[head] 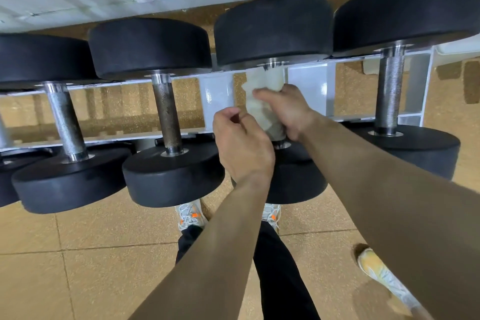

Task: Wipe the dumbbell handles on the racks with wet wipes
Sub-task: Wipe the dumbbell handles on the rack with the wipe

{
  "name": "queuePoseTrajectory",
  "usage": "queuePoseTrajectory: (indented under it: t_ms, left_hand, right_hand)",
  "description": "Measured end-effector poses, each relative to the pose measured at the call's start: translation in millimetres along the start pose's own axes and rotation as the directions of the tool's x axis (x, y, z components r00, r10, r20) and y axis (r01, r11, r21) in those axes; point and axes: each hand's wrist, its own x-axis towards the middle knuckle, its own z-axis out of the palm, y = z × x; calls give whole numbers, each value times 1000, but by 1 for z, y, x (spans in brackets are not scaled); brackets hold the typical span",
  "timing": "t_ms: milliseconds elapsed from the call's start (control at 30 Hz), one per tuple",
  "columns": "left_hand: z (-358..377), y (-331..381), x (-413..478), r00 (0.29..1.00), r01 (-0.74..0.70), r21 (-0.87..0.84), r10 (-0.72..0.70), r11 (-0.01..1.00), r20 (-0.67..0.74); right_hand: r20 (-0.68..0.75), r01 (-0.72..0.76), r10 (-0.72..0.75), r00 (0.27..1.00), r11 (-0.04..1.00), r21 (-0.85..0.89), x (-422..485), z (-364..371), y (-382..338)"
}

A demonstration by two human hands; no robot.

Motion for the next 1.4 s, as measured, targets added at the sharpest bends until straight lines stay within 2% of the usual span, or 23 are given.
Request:
queuePoseTrajectory:
  t_ms: [100, 167, 233, 333, 400, 500, 600, 667, 733, 800, 867, 900, 967, 1033, 1067, 1133, 1200, 1233, 1300, 1333, 1400]
  left_hand:
    - [0, 1, 2, 999, 37, 11, -37, 999, 34]
    - [0, 1, 1, 998, 43, 13, -44, 999, 51]
    - [-1, 0, 2, 998, 17, 13, -18, 1000, 65]
    - [-2, 1, 3, 997, 13, 36, -16, 999, 78]
    - [-2, 3, 4, 996, 30, 37, -33, 999, 80]
    - [-3, 4, 4, 997, 34, 37, -37, 999, 72]
    - [-3, 4, 3, 997, 30, 33, -32, 999, 68]
    - [-2, 2, 3, 998, 25, 40, -28, 999, 62]
    - [0, -1, 4, 999, 15, 39, -17, 999, 51]
    - [1, -1, 3, 999, 20, 35, -21, 999, 45]
    - [1, -1, 3, 998, 32, 31, -34, 999, 46]
    - [1, 0, 3, 998, 38, 29, -39, 999, 46]
    - [1, 0, 4, 998, 41, 29, -42, 999, 49]
    - [2, -1, 4, 997, 33, 55, -37, 998, 68]
    - [1, 0, 4, 997, 26, 61, -30, 998, 74]
    - [1, 1, 5, 996, 16, 72, -22, 997, 83]
    - [1, 1, 6, 996, 3, 77, -10, 997, 90]
    - [0, 2, 5, 995, 6, 77, -13, 997, 97]
    - [-1, 3, 4, 994, 22, 75, -29, 997, 101]
    - [-1, 2, 4, 994, 25, 76, -33, 997, 100]
    - [1, 2, 4, 996, 8, 78, -15, 997, 91]
  right_hand:
    - [100, -10, -11, 995, 978, 208, 13, -2, -14]
    - [202, -79, 18, 979, 951, 299, 22, -8, -20]
    - [343, -189, 73, 936, 928, 320, 28, -11, -17]
    - [434, -267, 137, 891, 930, 253, 19, -15, 5]
    - [337, -203, 158, 928, 974, 103, 4, -15, 14]
    - [-35, -144, 140, 989, 971, -190, -1, 0, 18]
    - [-337, -145, 60, 940, 962, -233, 7, 25, 13]
    - [-437, -108, -4, 899, 967, -232, 13, 33, -3]
    - [-451, -52, -37, 892, 982, -182, 23, 32, -23]
    - [-291, 9, -17, 957, 1000, -28, 29, 18, -29]
    - [38, -26, 19, 999, 985, 170, 29, 2, -23]
    - [180, -85, 42, 983, 967, 241, 26, -4, -18]
    - [380, -247, 140, 914, 936, 252, 20, -12, -7]
    - [487, -354, 214, 847, 910, 216, 13, -15, 5]
    - [498, -357, 222, 838, 914, 194, 9, -16, 8]
    - [399, -302, 226, 889, 943, 140, 6, -14, 13]
    - [114, -150, 155, 981, 988, -45, 4, -4, 15]
    - [-62, -110, 101, 993, 978, -176, 2, 3, 15]
    - [-339, -109, -5, 941, 942, -316, 6, 21, 10]
    - [-414, -106, -36, 910, 942, -317, 10, 26, 5]
    - [-436, -72, -20, 900, 978, -194, 22, 29, -11]
